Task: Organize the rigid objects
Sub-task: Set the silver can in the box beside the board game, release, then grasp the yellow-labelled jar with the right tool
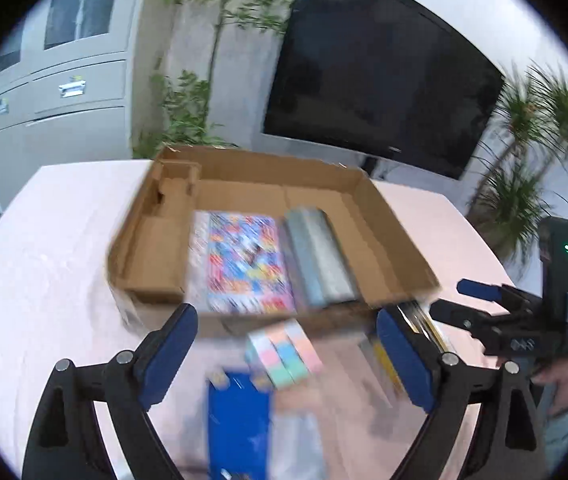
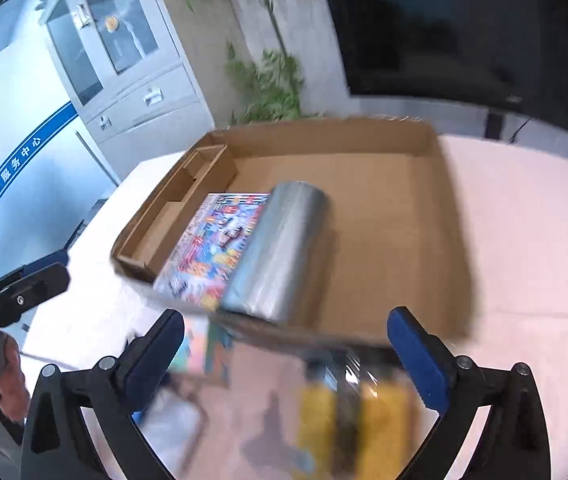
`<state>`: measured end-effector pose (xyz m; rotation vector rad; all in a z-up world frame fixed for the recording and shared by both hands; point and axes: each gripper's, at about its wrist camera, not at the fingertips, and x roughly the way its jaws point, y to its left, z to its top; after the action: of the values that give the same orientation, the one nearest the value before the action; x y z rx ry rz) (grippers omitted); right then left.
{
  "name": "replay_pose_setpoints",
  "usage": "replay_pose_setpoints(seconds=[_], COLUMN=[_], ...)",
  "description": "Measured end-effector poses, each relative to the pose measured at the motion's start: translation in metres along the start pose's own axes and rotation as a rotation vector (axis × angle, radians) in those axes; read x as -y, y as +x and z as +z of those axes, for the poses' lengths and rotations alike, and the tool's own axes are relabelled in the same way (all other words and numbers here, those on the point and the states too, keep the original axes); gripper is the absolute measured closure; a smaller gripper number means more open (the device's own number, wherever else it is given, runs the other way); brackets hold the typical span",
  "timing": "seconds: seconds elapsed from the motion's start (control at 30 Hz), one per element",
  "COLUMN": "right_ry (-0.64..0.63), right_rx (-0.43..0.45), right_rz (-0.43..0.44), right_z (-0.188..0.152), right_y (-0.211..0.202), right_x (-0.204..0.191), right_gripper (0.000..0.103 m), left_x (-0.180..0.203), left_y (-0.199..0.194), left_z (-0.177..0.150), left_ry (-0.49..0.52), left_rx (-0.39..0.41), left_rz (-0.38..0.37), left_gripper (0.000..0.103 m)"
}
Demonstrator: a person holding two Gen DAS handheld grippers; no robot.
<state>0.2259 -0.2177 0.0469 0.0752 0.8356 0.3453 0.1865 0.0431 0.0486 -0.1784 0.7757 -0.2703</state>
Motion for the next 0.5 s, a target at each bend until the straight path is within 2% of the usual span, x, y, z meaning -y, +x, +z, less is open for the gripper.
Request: replay_pose_setpoints(seconds=[0.07,0.17,0.23,0.33,0.37,0.4,0.5], right_ry=[0.001,-0.013,-0.042,-0.075,-0.098,-0.129,-0.190], right_rx=[-0.046,-0.105,-0.112,-0.119,-0.116,-0.117,-0.126], right_rz=[-0.032,-0.033,-0.058,-0.148,-0.163,-0.170,-0.142], right_z=[-0.018,-0.039,-0.046,-0.060,-0.064,-0.067,-0.085], right_y=[-0.004,0.006,0.014,0.025,0.025,0.024,0.015], right_x=[0.011,0.008,0.001,-0.006,-0.010,-0.015,-0.029], right_gripper=[0.002,0.016,0.017,0.021,0.026,0.032,0.033], left_x=[0.006,0.013,0.017,0.011,0.010,0.010,0.012], left_y=[0.003,0.012,0.016,0.018,0.019,0.017,0.022], left_z=[-0.019,-0.041,-0.051,-0.064,-0.068,-0.073,-0.084], left_ry=[-0.016,-0.053,-0.084,-0.135,-0.143,-0.144,-0.176], left_rx=[-0.046,-0.117,-0.150,-0.212,-0.237,-0.246,-0.288], left_rz=[-0.049,-0.142,-0.156,-0.205,-0.209,-0.218,-0.305], left_gripper=[0.011,0.011,0.011,0.011,0.011,0.011,0.011])
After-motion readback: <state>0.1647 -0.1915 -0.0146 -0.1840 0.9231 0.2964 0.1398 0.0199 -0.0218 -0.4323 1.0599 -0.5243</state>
